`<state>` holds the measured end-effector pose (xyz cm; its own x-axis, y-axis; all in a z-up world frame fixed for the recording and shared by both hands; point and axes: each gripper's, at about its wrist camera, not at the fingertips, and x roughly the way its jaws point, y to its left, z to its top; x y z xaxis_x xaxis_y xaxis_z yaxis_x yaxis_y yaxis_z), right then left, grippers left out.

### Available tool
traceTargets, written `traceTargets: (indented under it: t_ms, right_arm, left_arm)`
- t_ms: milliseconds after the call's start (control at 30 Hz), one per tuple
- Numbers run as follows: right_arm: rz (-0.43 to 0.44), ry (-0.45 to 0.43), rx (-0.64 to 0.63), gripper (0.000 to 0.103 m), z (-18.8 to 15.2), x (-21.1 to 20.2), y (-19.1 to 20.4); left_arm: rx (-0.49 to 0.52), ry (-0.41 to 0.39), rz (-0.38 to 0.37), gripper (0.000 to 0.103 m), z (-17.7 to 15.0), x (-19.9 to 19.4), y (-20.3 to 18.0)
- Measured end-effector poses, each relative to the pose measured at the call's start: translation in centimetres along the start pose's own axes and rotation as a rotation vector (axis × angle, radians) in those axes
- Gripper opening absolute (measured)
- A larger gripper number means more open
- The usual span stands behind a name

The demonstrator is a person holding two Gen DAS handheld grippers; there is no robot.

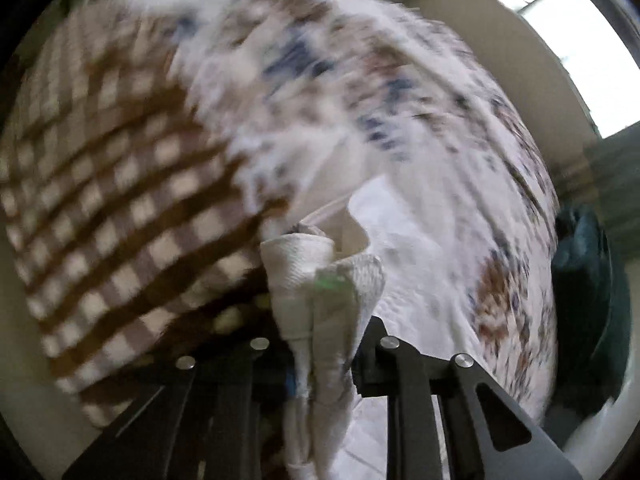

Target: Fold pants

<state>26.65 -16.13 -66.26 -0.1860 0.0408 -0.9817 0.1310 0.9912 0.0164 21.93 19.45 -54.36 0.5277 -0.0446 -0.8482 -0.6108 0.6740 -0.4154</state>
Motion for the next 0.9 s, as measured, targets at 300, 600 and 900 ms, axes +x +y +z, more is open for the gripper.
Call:
traceTargets:
  t_ms: [300, 600, 900]
  right_arm:
    - [-0.061, -0.096, 0.007, 0.093, -1.5, -3.9, -4.6]
    - [0.018, -0.148, 0.103, 0.093, -3.4, -7.7, -14.0]
    - [0.049, -0.176, 0.304, 0.093, -5.8, -7.2, -28.3]
  left_arm:
    - [0.332, -0.055, -0.065, 0.016, -2.8, -7.0, -10.4]
    - [0.584, 0.02, -0.117, 0.015, -11.1, -9.6, -20.2]
    - [0.842, 0.169, -0.118, 0.015, -23.1, -5.5, -27.4]
